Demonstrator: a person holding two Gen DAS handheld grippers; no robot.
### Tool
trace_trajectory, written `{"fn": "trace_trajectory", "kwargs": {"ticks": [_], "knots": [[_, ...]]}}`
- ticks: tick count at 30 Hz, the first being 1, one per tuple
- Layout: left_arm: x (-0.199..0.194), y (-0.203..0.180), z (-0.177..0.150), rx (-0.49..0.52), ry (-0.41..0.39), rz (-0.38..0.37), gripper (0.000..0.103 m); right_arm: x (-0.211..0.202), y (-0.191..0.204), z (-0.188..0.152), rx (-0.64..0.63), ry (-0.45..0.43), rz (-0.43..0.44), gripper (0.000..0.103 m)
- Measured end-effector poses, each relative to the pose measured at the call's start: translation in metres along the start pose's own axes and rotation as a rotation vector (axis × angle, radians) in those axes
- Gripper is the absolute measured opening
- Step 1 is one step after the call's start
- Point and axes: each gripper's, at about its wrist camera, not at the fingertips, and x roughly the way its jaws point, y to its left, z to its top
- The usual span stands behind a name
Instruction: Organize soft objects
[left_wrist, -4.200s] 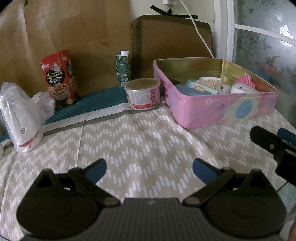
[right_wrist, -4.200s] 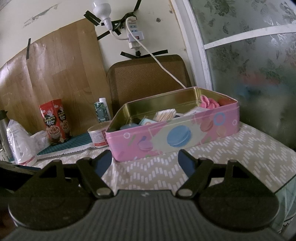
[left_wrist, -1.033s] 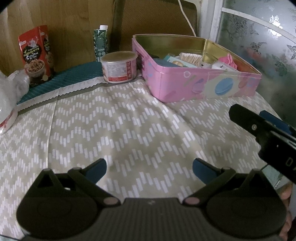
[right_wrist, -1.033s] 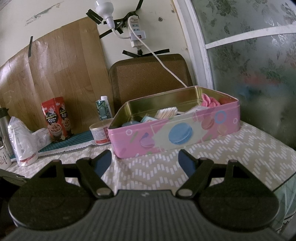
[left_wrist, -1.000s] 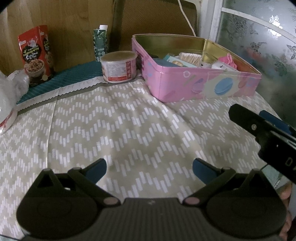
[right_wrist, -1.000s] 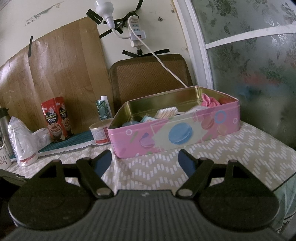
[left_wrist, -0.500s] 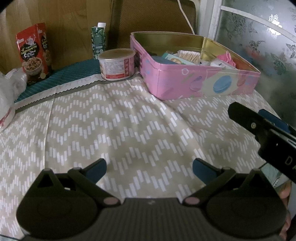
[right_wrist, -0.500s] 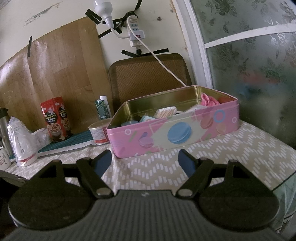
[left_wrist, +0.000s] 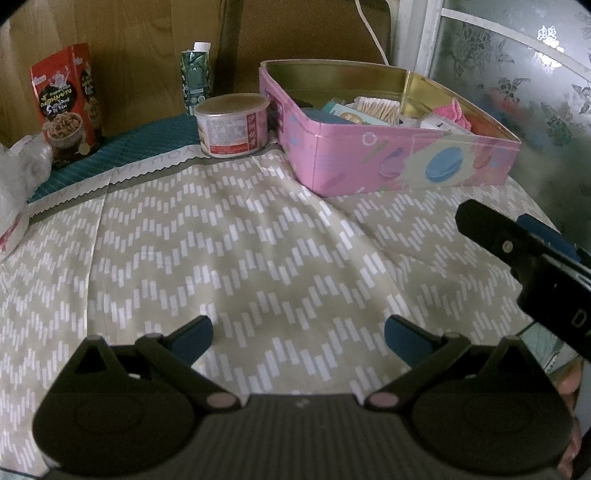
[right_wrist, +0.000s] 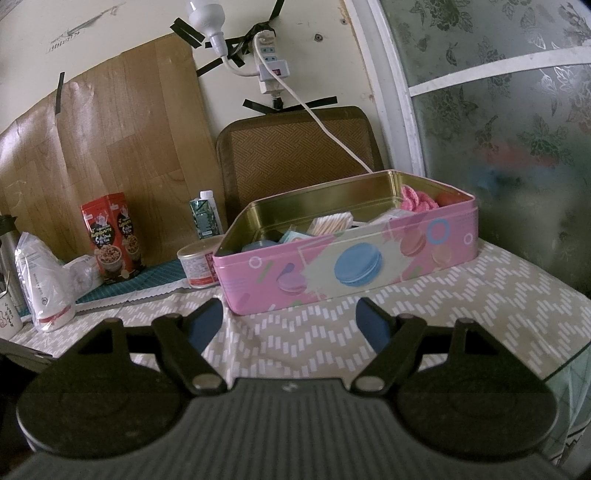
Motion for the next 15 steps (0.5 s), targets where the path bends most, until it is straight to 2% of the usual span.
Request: {"fn": "trace_trajectory", "kwargs": {"ticks": [15], "knots": [[0.0029, 0.0015, 0.0005, 0.001, 0.008, -0.002, 0.103, 0.0, 0.0007, 0.0001, 0.002, 0.003, -0.001, 0.081]]}}
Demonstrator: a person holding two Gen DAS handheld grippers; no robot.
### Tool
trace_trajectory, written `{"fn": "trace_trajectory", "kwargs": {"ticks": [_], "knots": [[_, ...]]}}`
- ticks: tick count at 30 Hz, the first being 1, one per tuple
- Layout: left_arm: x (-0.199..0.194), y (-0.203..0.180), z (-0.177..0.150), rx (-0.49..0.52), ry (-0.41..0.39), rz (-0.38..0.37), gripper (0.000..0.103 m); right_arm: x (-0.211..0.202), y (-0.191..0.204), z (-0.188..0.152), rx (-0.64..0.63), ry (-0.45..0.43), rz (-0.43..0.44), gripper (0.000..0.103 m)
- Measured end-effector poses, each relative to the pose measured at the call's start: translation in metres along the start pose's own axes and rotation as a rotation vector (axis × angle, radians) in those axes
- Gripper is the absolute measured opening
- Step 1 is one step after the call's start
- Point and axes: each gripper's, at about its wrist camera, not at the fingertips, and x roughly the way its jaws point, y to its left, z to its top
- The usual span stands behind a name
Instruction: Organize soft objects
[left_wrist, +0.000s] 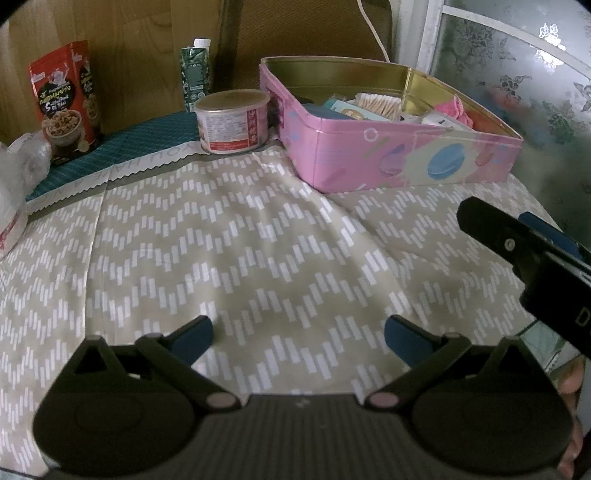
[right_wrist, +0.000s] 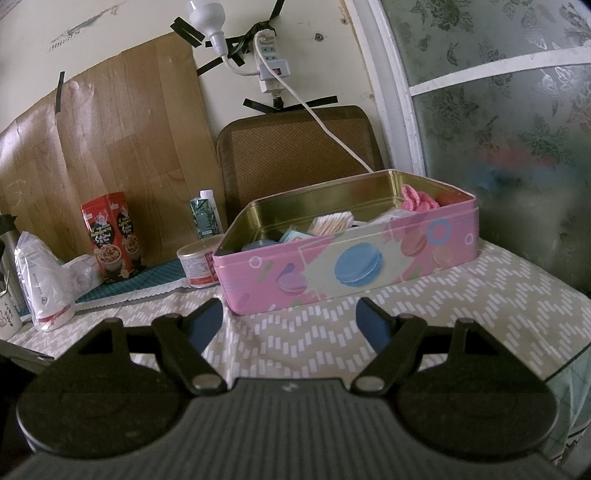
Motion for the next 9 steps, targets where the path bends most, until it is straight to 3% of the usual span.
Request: {"fn": "trace_trajectory", "kwargs": {"ticks": [9], "knots": [[-0.0065, 0.0016, 0.0004, -0.004, -0.042, -0.008, 0.103, -0.0013, 0.0008, -0.0006, -0.003, 0.001, -0.001, 0.081]]}}
